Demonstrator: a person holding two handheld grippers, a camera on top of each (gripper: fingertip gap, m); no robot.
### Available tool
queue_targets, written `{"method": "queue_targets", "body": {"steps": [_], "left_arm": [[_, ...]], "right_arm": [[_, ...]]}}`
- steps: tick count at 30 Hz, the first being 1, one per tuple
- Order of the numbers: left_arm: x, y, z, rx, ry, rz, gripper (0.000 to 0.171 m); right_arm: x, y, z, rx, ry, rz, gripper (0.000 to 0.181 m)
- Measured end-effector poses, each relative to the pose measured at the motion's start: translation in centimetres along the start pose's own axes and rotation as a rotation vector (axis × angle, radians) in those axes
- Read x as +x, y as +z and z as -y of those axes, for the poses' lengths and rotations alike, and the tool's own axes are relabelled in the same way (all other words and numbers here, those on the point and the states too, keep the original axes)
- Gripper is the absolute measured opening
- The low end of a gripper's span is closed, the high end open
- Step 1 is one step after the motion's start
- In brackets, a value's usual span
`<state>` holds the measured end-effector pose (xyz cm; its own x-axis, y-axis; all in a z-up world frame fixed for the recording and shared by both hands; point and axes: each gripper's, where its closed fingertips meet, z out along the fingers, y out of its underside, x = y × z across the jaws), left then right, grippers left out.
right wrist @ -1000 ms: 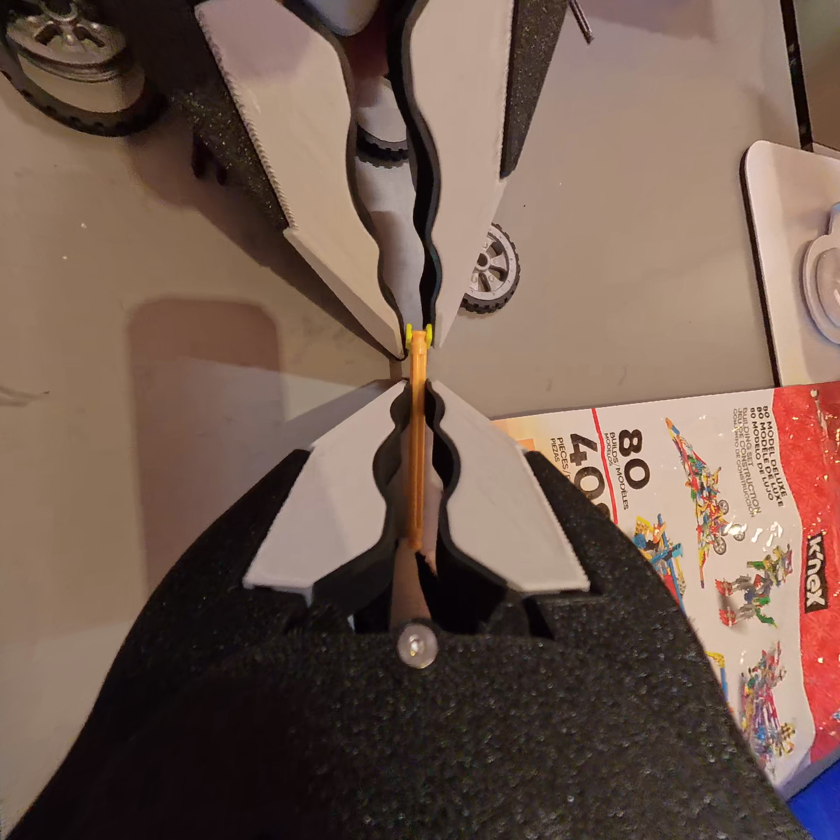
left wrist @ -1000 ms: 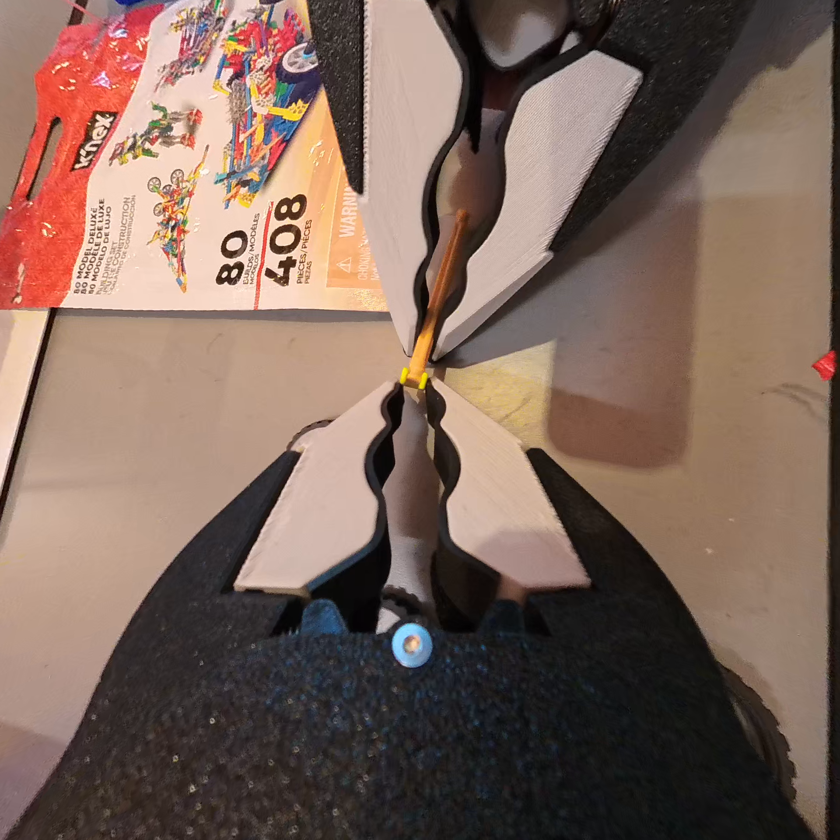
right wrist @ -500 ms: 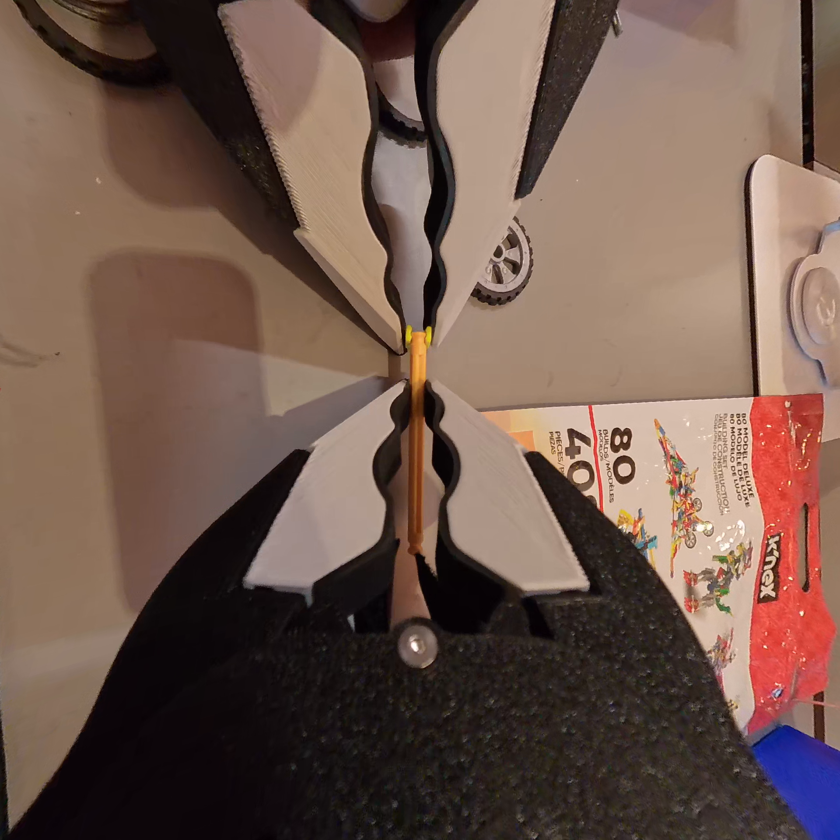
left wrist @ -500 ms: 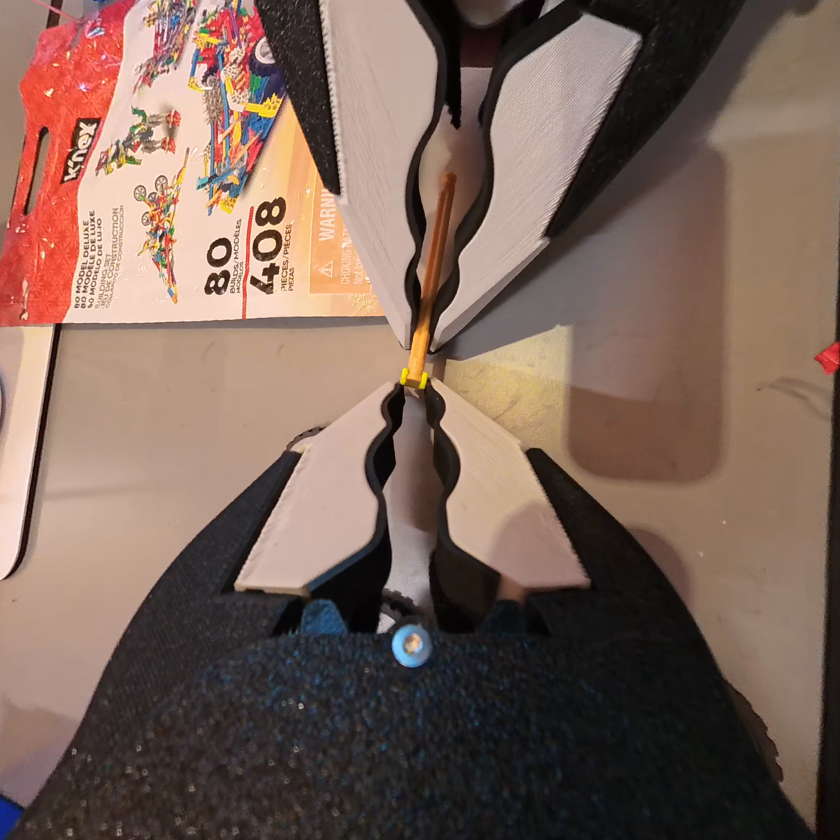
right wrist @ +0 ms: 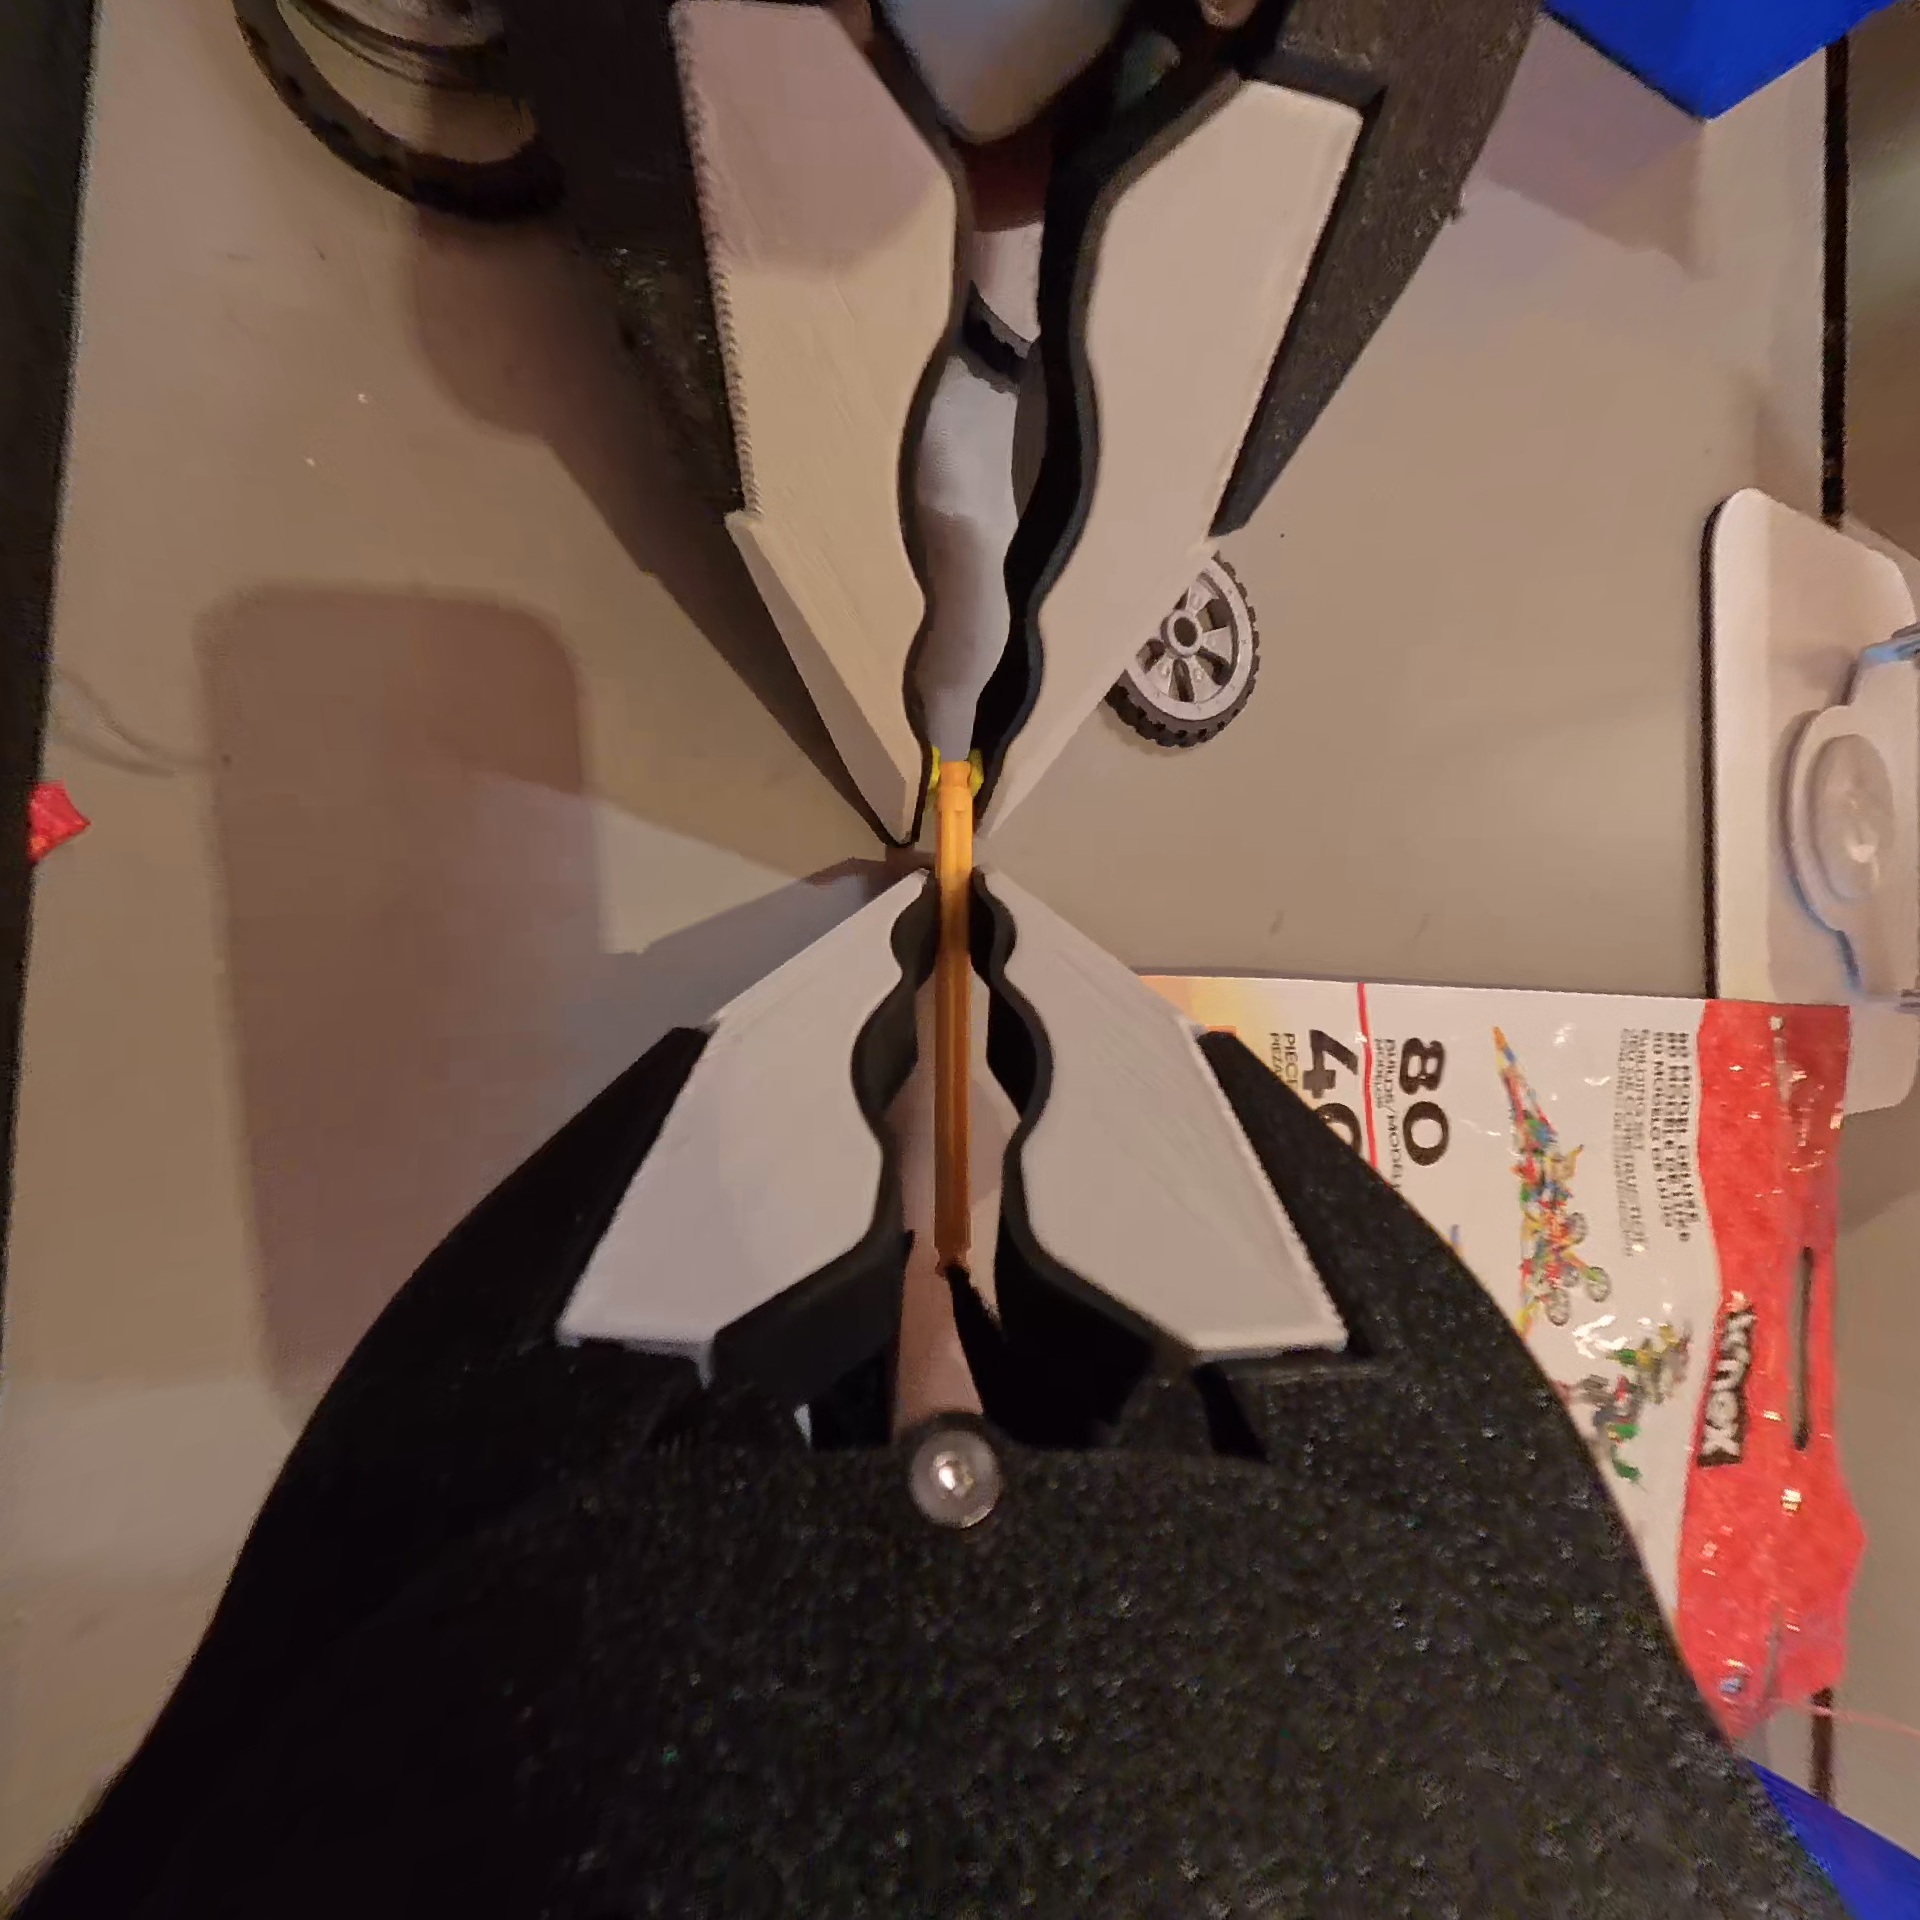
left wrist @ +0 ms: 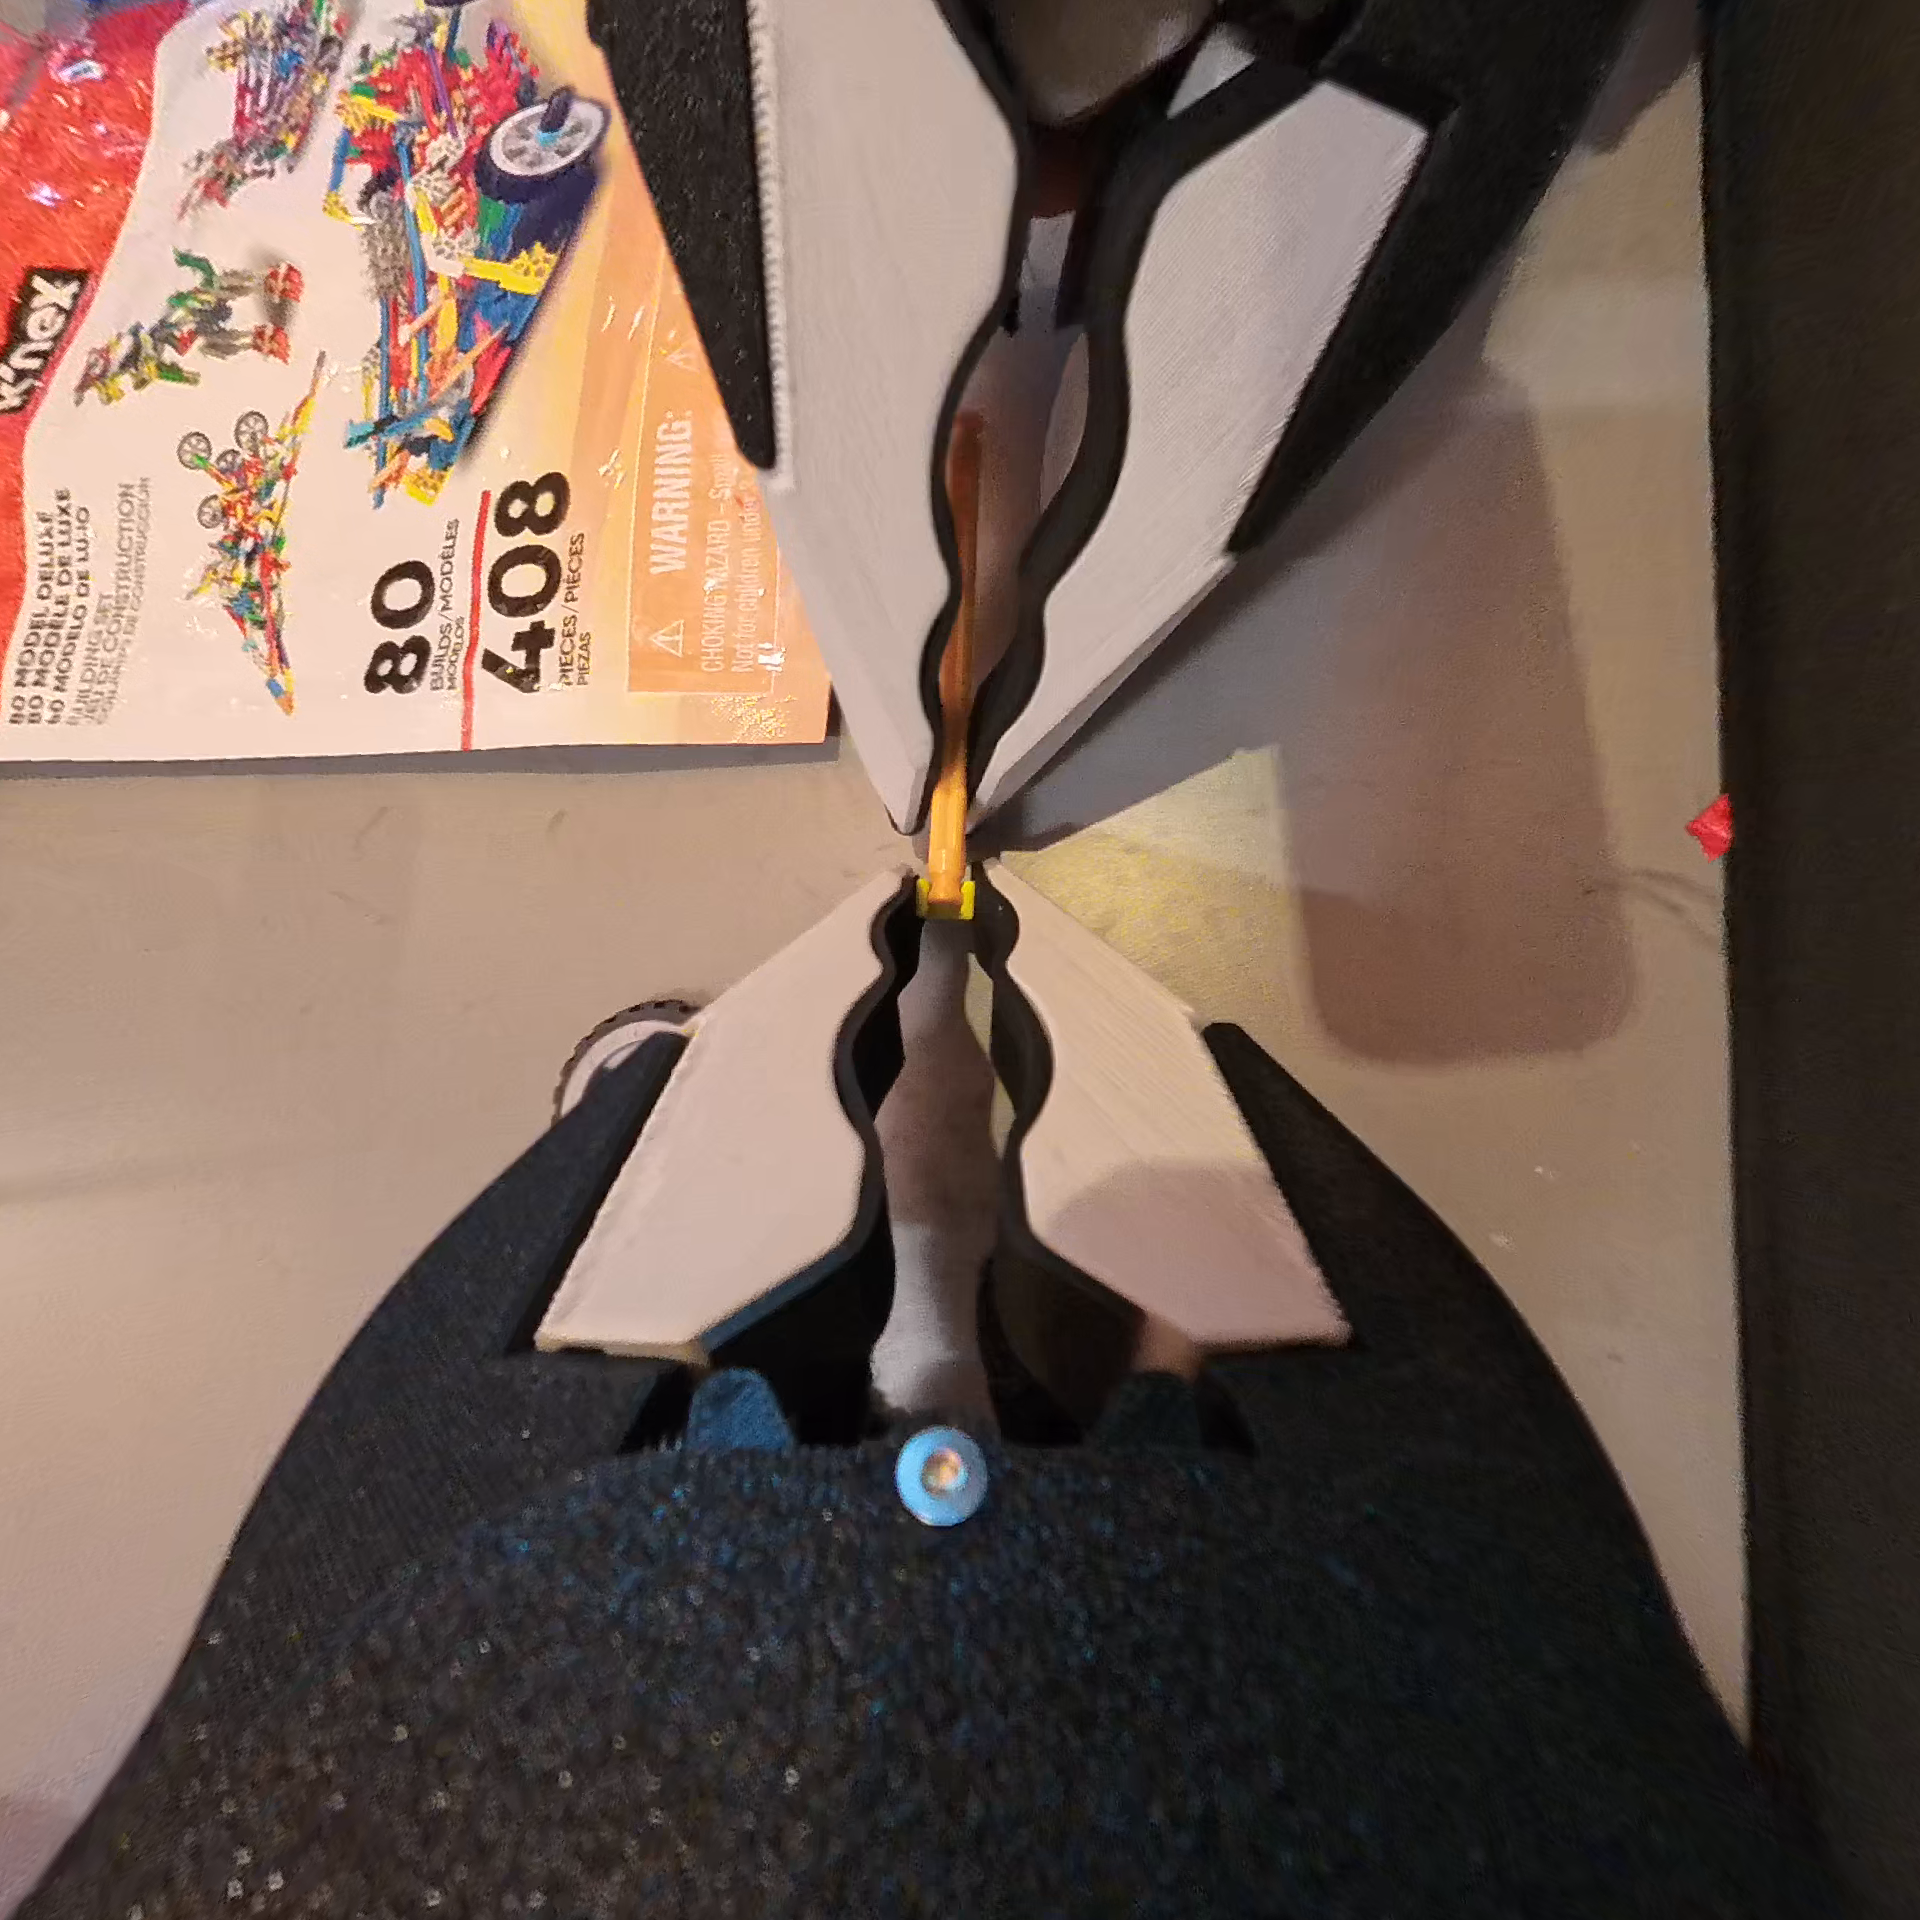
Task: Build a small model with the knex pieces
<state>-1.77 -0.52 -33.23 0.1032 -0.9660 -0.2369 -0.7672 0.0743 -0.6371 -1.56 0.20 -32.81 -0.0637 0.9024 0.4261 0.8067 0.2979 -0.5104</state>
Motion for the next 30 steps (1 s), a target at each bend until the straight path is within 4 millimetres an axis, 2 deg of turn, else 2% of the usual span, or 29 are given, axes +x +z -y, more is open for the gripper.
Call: {"method": "queue_targets", "body": {"steps": [5,8,12,16,21,22,24,27,30], "left_arm": [[0.4,0.0,0.1,-0.006,0.002,-0.016,0.007],[0.4,0.0,0.0,-0.007,-0.006,-0.02,0.007],[0.4,0.0,0.1,-0.004,-0.011,-0.025,0.007],[0.4,0.1,0.1,-0.005,-0.007,-0.019,0.007],[0.4,0.0,0.1,0.005,-0.04,-0.044,0.008],[0.4,0.0,0.1,0.006,-0.049,-0.047,0.01],[0.1,-0.4,-0.2,0.004,-0.079,-0.058,0.025],[-0.2,-1.4,-0.3,0.021,-0.116,-0.076,0.025],[-0.2,-1.5,-0.4,0.014,-0.1,-0.073,0.025]], "right_arm": [[-0.1,-0.4,0.2,-0.001,-0.047,-0.015,0.004],[0.4,-1.4,1.5,0.058,-0.025,-0.035,0.004],[-0.3,-0.4,0.6,-0.004,-0.056,-0.026,0.004],[-0.1,-0.2,-0.1,-0.052,-0.076,-0.044,0.004],[-0.2,0.0,0.0,-0.059,-0.069,-0.044,0.004],[-0.2,0.1,-0.1,-0.062,-0.069,-0.042,0.004],[-0.2,0.1,-0.1,-0.06,-0.06,-0.037,0.004],[-0.2,0.0,-0.1,-0.052,-0.045,-0.028,0.004],[-0.2,0.0,-0.2,-0.049,-0.037,-0.023,0.004]]}}
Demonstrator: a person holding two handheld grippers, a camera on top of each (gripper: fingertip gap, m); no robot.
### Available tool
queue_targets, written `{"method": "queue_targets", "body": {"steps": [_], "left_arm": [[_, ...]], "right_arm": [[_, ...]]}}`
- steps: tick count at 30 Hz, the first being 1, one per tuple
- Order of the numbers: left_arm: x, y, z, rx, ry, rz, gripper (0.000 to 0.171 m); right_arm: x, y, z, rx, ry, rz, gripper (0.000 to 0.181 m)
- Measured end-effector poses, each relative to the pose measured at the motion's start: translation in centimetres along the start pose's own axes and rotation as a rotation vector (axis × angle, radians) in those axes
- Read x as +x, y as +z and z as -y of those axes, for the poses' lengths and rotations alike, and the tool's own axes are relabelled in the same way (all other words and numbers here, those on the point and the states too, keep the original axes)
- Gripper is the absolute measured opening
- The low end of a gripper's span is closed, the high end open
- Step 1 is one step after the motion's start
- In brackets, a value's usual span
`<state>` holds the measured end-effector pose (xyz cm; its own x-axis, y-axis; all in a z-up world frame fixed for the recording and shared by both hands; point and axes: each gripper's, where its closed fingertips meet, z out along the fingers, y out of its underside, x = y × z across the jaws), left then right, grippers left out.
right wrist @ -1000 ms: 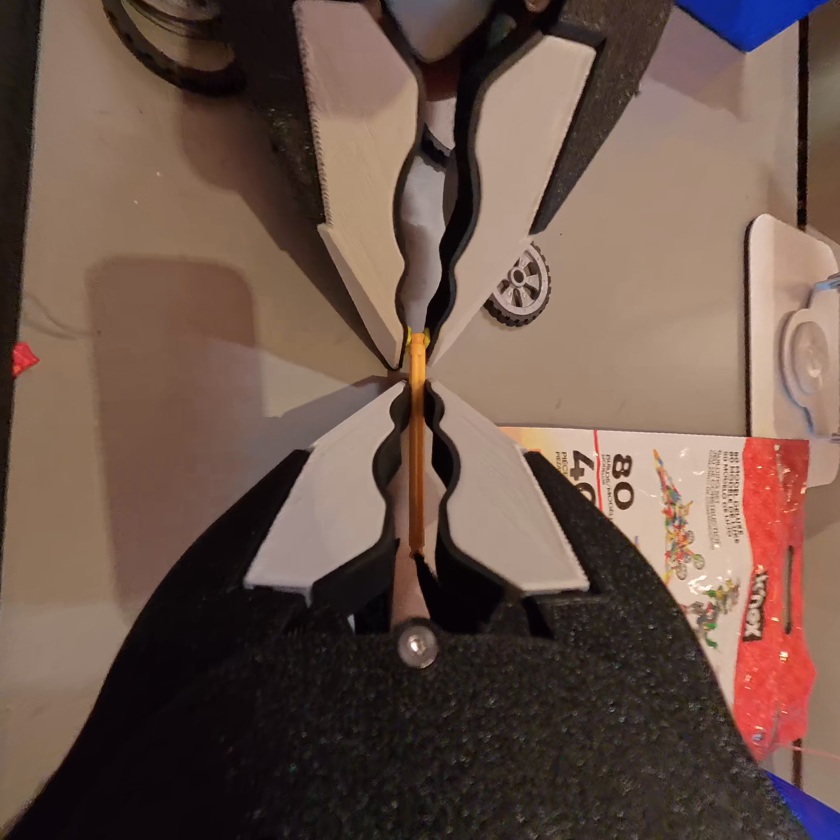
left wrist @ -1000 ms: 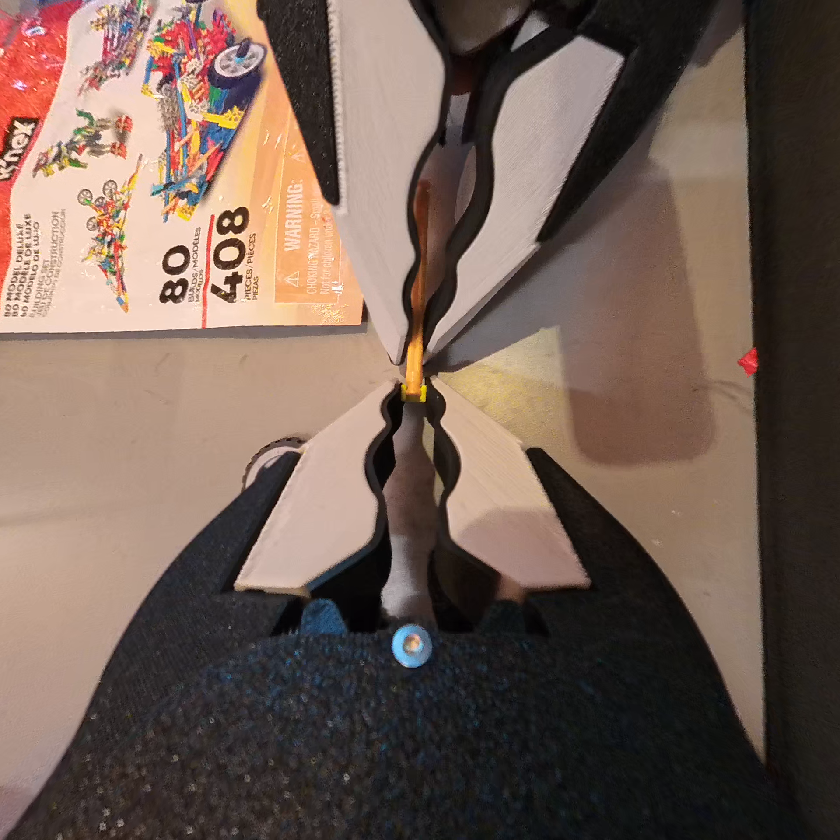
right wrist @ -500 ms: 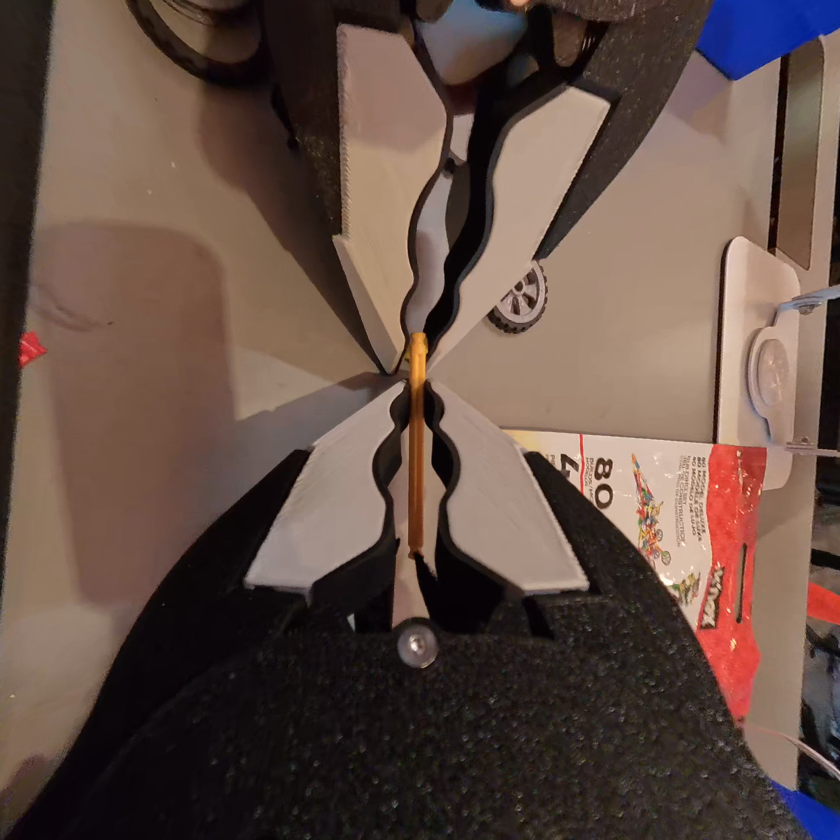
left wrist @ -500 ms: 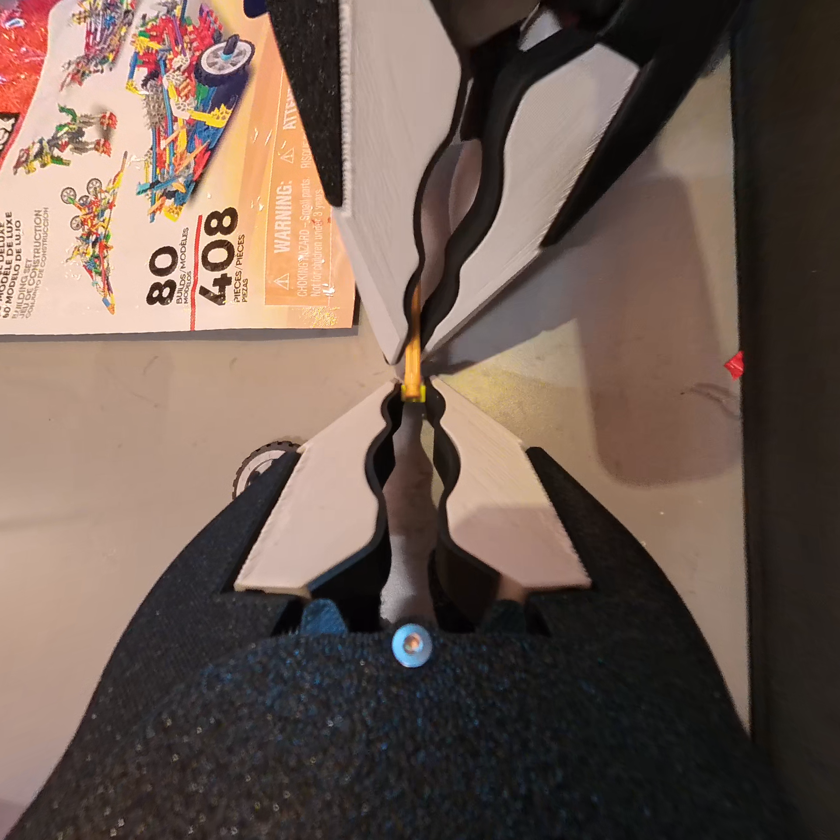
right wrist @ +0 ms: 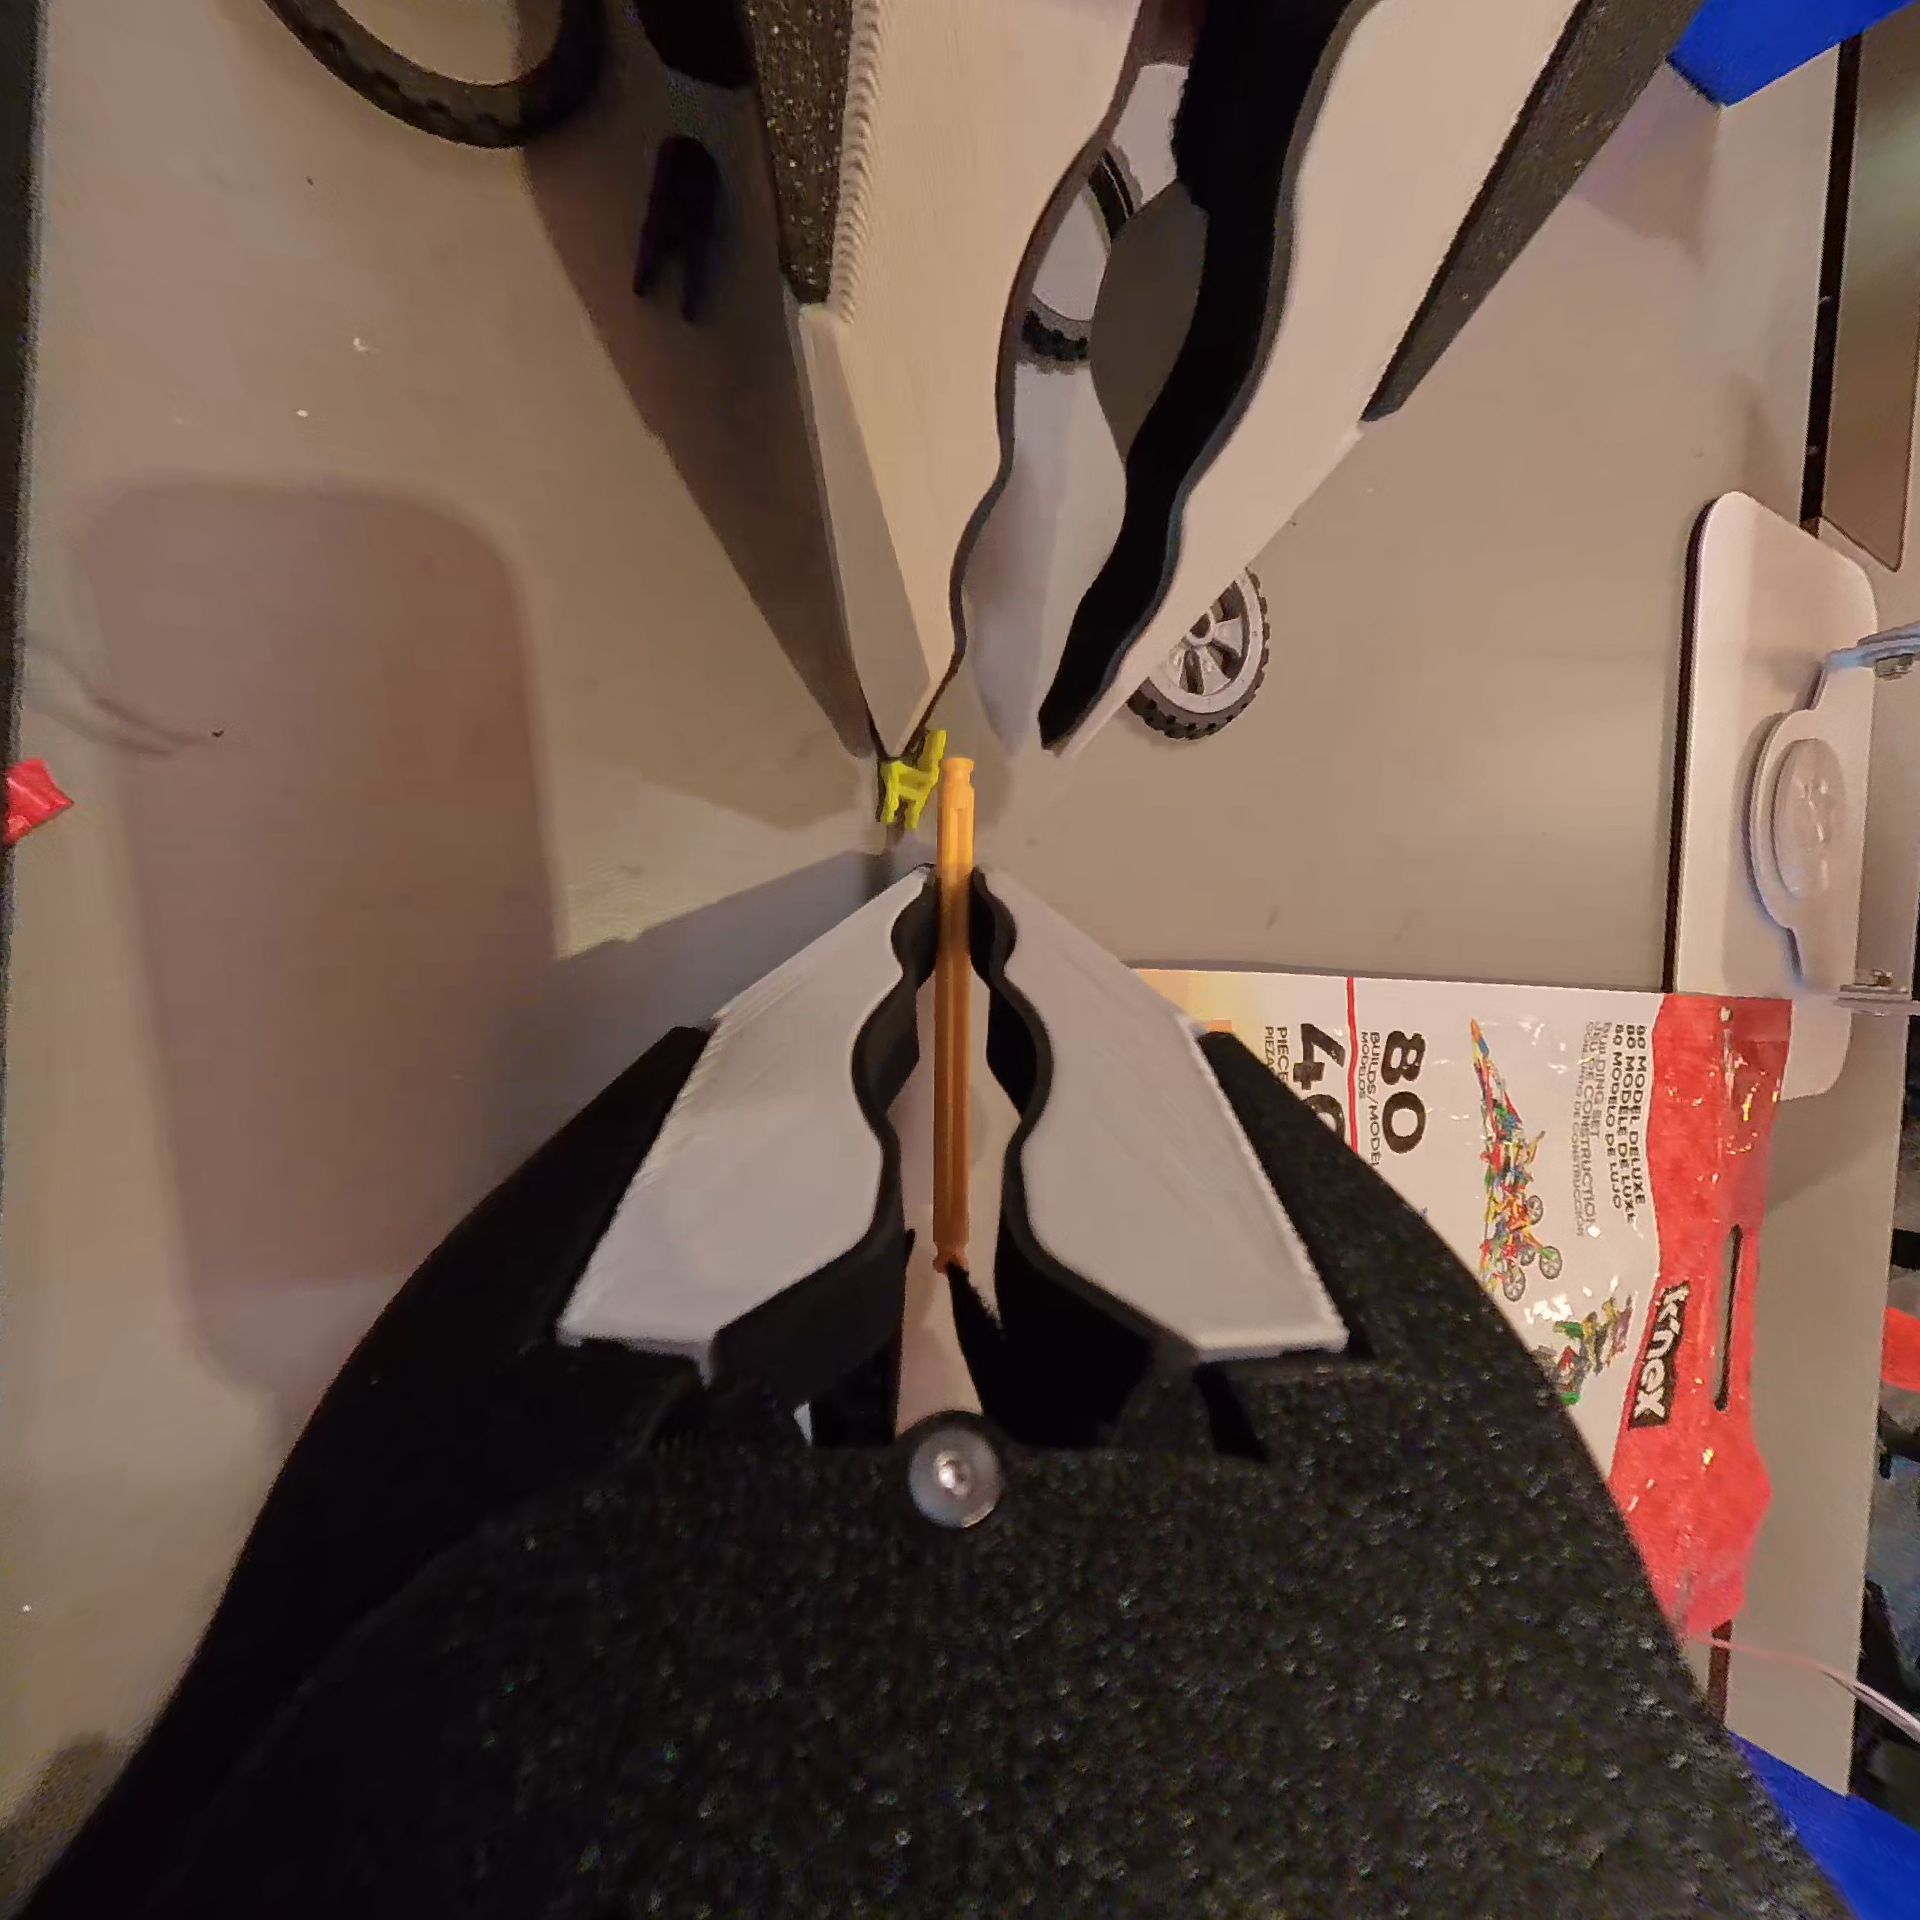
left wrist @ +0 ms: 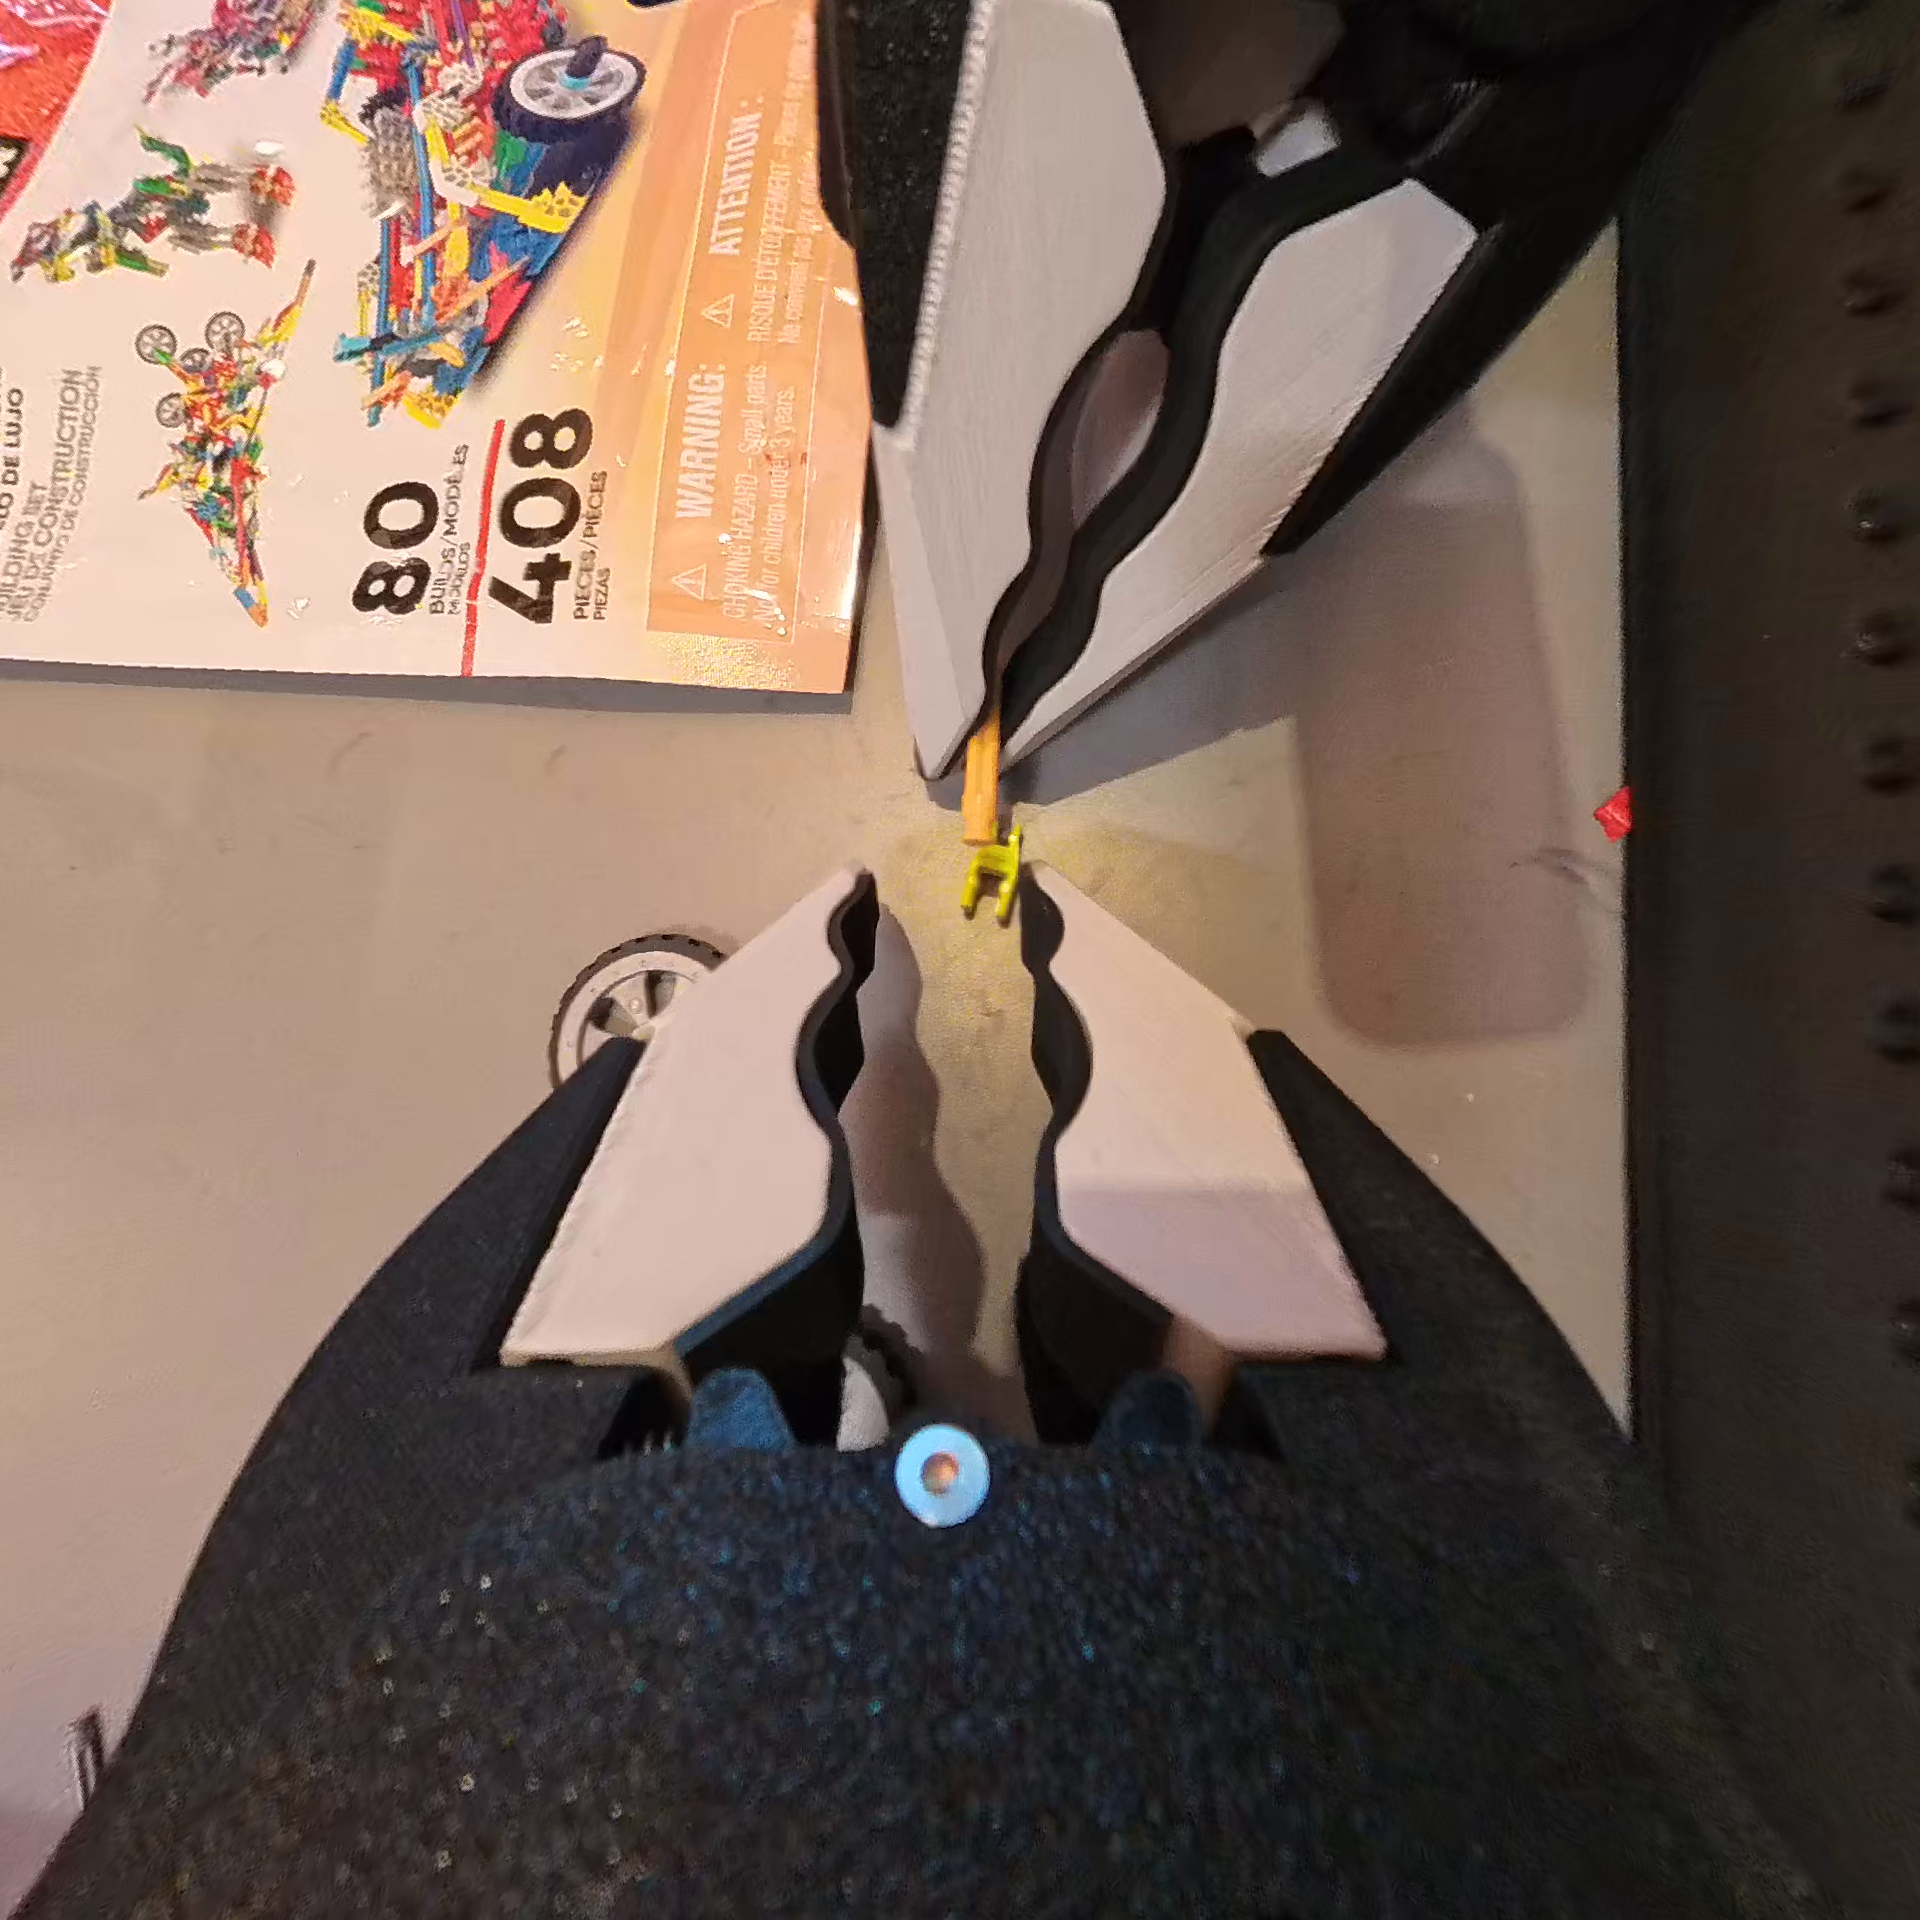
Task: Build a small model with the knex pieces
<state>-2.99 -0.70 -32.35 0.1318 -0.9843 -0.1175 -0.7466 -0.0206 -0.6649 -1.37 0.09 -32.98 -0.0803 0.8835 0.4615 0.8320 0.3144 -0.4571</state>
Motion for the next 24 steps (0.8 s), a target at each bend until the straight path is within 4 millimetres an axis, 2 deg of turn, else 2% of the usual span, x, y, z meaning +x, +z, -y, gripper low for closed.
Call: {"method": "queue_targets", "body": {"steps": [3,5,6,7,12,18,24], "left_arm": [[-0.1,-0.1,-0.2,-0.008,0.018,0.009,0.032],[-0.6,-0.6,0.1,0.005,0.012,0.034,0.038],[-0.9,-0.8,0.3,0.018,0.008,0.045,0.043],[-1.2,-1.1,0.5,0.027,0.001,0.063,0.05],[-3.3,-1.6,0.5,0.017,0.021,0.206,0.084],[-5.6,-2.8,1.3,0.044,0.03,0.363,0.106],[-6.5,-3.4,1.9,0.053,0.053,0.443,0.121]], "right_arm": [[0.5,0.0,-0.3,0.008,0.041,-0.011,0.005],[0.3,-0.3,0.5,0.075,0.095,0.033,0.006],[0.2,-0.2,0.7,0.089,0.133,0.052,0.016],[0.2,-0.1,0.6,0.083,0.159,0.065,0.037],[0.4,-0.3,0.8,0.126,0.212,0.093,0.041],[3.8,-2.9,2.0,0.232,0.325,-0.027,0.068],[4.9,-4.2,2.7,0.16,0.316,-0.151,0.086]]}}
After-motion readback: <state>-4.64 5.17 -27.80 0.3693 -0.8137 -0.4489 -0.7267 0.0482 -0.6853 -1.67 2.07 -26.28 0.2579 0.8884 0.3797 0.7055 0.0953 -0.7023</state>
